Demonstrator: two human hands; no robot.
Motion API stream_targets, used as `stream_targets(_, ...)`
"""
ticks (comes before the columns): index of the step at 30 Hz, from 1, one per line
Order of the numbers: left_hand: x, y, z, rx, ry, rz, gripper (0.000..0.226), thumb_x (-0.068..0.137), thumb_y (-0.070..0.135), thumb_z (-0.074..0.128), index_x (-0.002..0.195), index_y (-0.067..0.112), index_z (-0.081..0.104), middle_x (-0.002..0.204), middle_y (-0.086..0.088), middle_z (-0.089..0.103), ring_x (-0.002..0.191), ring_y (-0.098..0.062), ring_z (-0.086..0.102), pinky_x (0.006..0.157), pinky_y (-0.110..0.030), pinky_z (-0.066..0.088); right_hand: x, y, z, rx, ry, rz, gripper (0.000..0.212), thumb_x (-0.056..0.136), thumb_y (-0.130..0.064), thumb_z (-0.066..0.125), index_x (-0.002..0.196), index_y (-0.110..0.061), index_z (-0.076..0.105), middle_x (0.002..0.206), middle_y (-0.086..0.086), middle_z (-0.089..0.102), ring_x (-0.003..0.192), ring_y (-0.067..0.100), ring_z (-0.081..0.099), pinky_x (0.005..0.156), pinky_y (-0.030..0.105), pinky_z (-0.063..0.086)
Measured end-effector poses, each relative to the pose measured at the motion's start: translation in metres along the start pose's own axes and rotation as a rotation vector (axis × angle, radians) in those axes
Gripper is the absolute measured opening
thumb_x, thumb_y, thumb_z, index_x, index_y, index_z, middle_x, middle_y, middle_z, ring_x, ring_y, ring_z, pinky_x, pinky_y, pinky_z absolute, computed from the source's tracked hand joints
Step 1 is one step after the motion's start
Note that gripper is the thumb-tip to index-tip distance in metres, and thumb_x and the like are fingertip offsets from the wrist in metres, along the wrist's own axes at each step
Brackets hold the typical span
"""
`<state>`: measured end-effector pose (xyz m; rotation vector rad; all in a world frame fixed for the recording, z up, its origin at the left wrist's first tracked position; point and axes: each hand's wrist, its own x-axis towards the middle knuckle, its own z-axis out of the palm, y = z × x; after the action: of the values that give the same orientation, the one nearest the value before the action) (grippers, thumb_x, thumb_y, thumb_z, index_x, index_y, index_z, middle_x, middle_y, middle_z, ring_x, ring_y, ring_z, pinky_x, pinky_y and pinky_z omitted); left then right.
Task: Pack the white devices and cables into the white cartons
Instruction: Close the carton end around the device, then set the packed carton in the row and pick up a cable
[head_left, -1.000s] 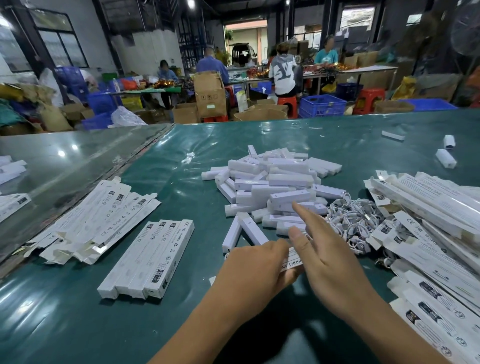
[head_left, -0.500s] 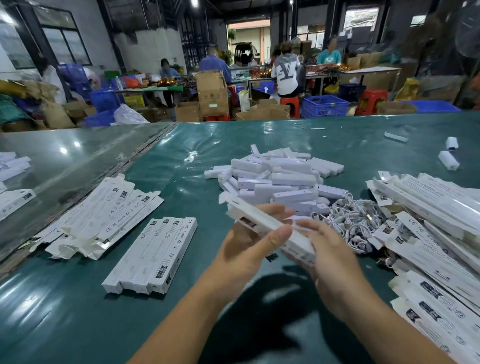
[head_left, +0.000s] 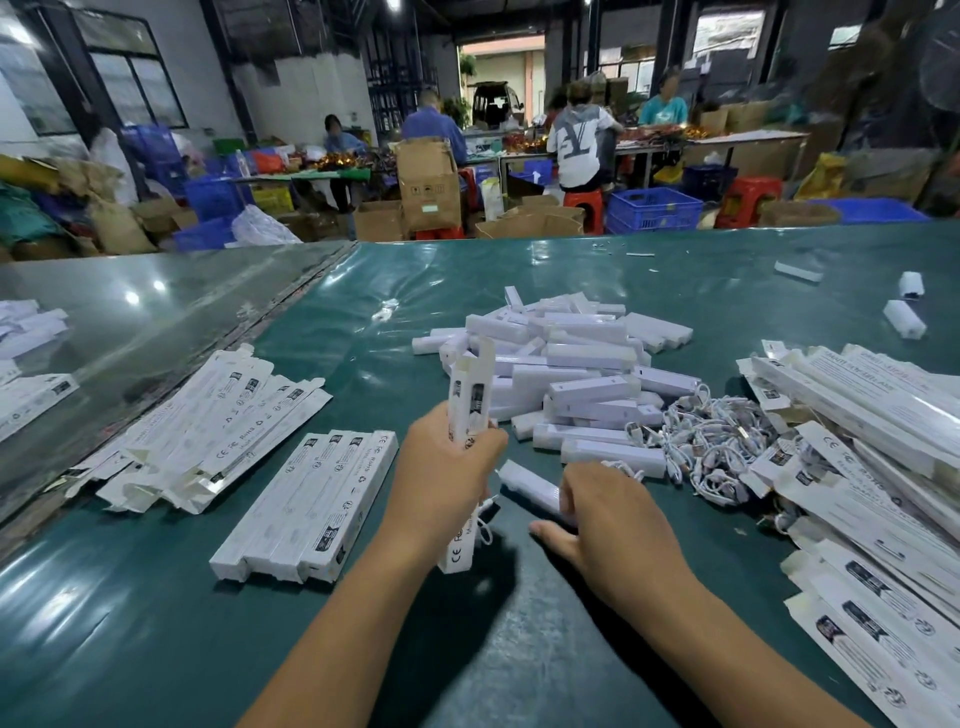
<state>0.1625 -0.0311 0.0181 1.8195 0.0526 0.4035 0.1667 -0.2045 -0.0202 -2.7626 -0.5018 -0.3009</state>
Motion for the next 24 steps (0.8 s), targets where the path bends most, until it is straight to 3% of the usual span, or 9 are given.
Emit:
stream_targets(3, -0.003, 0.0, 0.003, 0.076, -0.033, 0.044, 0.025, 0.087, 0.027, 0.072, 0.067, 0.024, 0.056, 0.054, 0.007, 0.054, 0.047, -0.011, 0.05, 0.042, -0.018, 0.043, 0.001, 0.003, 0.002, 0.182, 0.039, 0.057, 0.026, 0.094, -0.041, 0.065, 0.106, -0.022, 0.052, 0.1, -0.004, 0.061, 0.091, 0.022, 0.055, 0.075, 0.037, 0.04)
stream_targets(6, -0.005, 0.001, 0.006, 0.177, -0.073, 0.106, 0.026, 0.088, 0.039, 0.071, 0.072, 0.025, 0.055, 0.056, 0.004, 0.054, 0.048, -0.011, 0.048, 0.042, -0.024, 0.041, 0.006, 0.014, -0.009, 0.733, 0.118, 0.254, 0.011, 0.097, -0.029, 0.066, 0.106, -0.021, 0.067, 0.093, -0.008, 0.072, 0.091, 0.018, 0.067, 0.08, 0.033, 0.05)
stream_targets(8, -0.006, 0.0, 0.005, 0.316, -0.115, 0.172, 0.027, 0.089, 0.049, 0.066, 0.077, 0.027, 0.054, 0.061, 0.004, 0.058, 0.051, -0.011, 0.049, 0.049, -0.026, 0.041, 0.007, 0.021, -0.021, 1.196, 0.113, 0.343, 0.017, 0.092, -0.026, 0.069, 0.107, -0.017, 0.067, 0.089, -0.001, 0.076, 0.092, 0.019, 0.072, 0.082, 0.031, 0.055)
stream_targets(10, -0.007, -0.001, 0.004, 0.455, -0.159, 0.232, 0.029, 0.087, 0.06, 0.059, 0.083, 0.031, 0.054, 0.063, 0.005, 0.059, 0.057, -0.014, 0.053, 0.054, -0.028, 0.042, 0.005, 0.03, -0.035, 1.455, 0.199, 0.278, 0.033, 0.08, -0.028, 0.073, 0.109, -0.013, 0.066, 0.093, 0.002, 0.077, 0.096, 0.024, 0.075, 0.083, 0.032, 0.06)
stream_targets(12, -0.008, -0.002, 0.004, 0.597, -0.201, 0.262, 0.036, 0.089, 0.065, 0.055, 0.091, 0.03, 0.054, 0.07, 0.005, 0.061, 0.066, -0.021, 0.057, 0.061, -0.036, 0.046, 0.002, 0.036, -0.049, 1.51, 0.318, 0.166, 0.044, 0.074, -0.027, 0.076, 0.114, -0.018, 0.062, 0.092, 0.004, 0.076, 0.095, 0.028, 0.074, 0.079, 0.031, 0.061)
stream_targets(15, -0.008, -0.005, 0.006, 0.768, -0.246, 0.315, 0.033, 0.094, 0.064, 0.05, 0.087, 0.034, 0.038, 0.073, 0.01, 0.052, 0.071, -0.024, 0.055, 0.059, -0.036, 0.039, -0.003, 0.04, -0.063, 1.472, 0.399, 0.014, 0.057, 0.079, -0.023, 0.076, 0.128, -0.04, 0.054, 0.093, 0.006, 0.075, 0.095, 0.025, 0.074, 0.076, 0.035, 0.062)
stream_targets(18, -0.011, -0.005, 0.007, 0.805, -0.263, 0.345, 0.032, 0.094, 0.064, 0.049, 0.087, 0.039, 0.03, 0.069, 0.011, 0.048, 0.068, -0.021, 0.048, 0.058, -0.033, 0.032, -0.006, 0.031, -0.066, 1.39, 0.512, 0.01, 0.041, 0.081, -0.025, 0.075, 0.118, -0.03, 0.058, 0.09, 0.003, 0.074, 0.093, 0.022, 0.075, 0.075, 0.036, 0.063)
stream_targets(21, -0.013, -0.005, 0.009, 0.817, -0.264, 0.369, 0.031, 0.094, 0.064, 0.049, 0.088, 0.038, 0.033, 0.063, 0.014, 0.043, 0.065, -0.017, 0.044, 0.055, -0.032, 0.029, -0.008, 0.023, -0.067, 1.295, 0.597, 0.053, 0.026, 0.085, -0.03, 0.071, 0.104, -0.02, 0.057, 0.081, -0.002, 0.069, 0.082, 0.017, 0.075, 0.067, 0.032, 0.063)
stream_targets(24, -0.013, -0.006, 0.008, 0.818, -0.264, 0.363, 0.031, 0.094, 0.064, 0.049, 0.087, 0.037, 0.035, 0.061, 0.016, 0.038, 0.064, -0.016, 0.043, 0.052, -0.03, 0.027, -0.009, 0.023, -0.066, 1.203, 0.641, 0.074, 0.017, 0.089, -0.036, 0.067, 0.096, -0.022, 0.059, 0.076, -0.002, 0.069, 0.075, 0.016, 0.074, 0.063, 0.029, 0.062)
